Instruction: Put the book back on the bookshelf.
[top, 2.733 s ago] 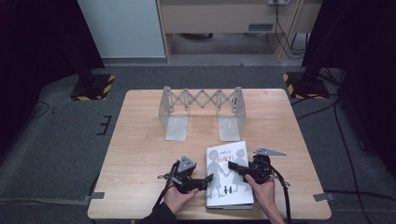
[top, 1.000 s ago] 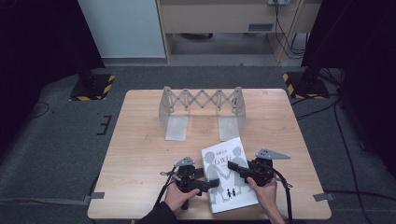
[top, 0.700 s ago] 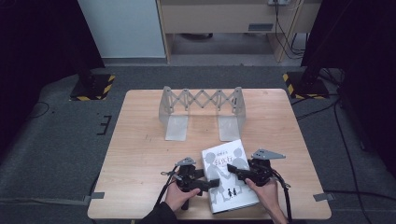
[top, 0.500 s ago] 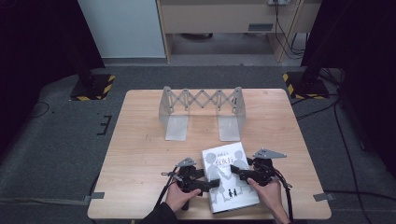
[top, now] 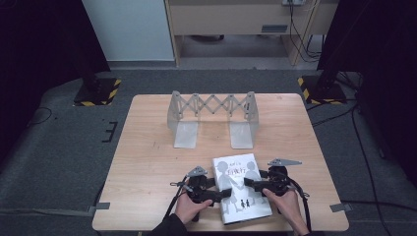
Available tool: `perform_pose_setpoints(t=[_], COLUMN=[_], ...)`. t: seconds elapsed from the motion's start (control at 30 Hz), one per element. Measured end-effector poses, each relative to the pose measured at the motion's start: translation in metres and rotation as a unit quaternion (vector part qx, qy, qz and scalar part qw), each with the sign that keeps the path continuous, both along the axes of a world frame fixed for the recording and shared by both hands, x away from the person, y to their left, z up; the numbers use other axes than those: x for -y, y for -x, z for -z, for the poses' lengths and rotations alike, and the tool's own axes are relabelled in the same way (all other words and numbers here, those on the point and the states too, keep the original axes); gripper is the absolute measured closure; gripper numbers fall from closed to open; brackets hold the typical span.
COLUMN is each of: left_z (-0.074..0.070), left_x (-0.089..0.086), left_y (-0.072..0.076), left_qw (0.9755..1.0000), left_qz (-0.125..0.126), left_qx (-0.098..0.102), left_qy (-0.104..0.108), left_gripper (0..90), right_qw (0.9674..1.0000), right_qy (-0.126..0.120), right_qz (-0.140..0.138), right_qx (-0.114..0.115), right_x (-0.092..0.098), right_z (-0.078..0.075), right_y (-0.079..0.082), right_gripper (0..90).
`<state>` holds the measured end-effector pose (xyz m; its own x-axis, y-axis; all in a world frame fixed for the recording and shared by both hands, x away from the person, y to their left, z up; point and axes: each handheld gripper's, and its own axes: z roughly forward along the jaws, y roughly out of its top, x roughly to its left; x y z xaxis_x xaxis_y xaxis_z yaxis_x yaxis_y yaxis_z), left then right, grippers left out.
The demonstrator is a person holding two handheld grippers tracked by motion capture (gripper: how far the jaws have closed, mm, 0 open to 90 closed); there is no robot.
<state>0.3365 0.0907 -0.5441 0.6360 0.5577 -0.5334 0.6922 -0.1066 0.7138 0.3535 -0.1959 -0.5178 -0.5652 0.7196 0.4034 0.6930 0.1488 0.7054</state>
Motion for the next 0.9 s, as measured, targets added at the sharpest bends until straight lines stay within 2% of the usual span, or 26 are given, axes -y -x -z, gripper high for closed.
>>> perform_pose_setpoints(t=[0.37,0.47,0.57,0.63,0.77,0.9], left_z=[0.0001,-0.0001,-0.0014,-0.0015,-0.0045,-0.0074], left_x=[0.0007,0.0005,-0.0012,-0.0015,-0.002,-0.0033], left_y=[0.0009,0.0007,-0.0003,-0.0005,-0.0004,-0.001], left_qw=[1.0,1.0,0.9998,0.9998,0.9996,0.999], left_qz=[-0.005,-0.005,-0.015,-0.013,-0.011,-0.013], left_qx=[0.0,-0.002,-0.014,-0.014,-0.023,-0.039], left_qy=[0.0,0.001,0.002,0.001,-0.01,-0.017], left_gripper=[6.3,6.6,10.1,10.7,10.9,13.0], right_qw=[1.0,0.9999,0.9999,0.9999,0.9998,0.9998], right_qy=[-0.006,-0.007,-0.006,-0.005,-0.012,-0.013], right_qz=[-0.001,0.003,0.007,0.01,0.016,0.017], right_qx=[-0.005,-0.009,-0.006,-0.002,-0.003,0.004], right_x=[-0.002,-0.0019,-0.0011,-0.0017,-0.0014,-0.002], right_z=[0.0012,0.0002,-0.0005,-0.0016,-0.0036,-0.0052], right_y=[-0.0021,-0.0018,-0.0017,-0.001,-0.0005,-0.0005], right_gripper=[22.4,25.3,27.7,29.3,34.8,38.2])
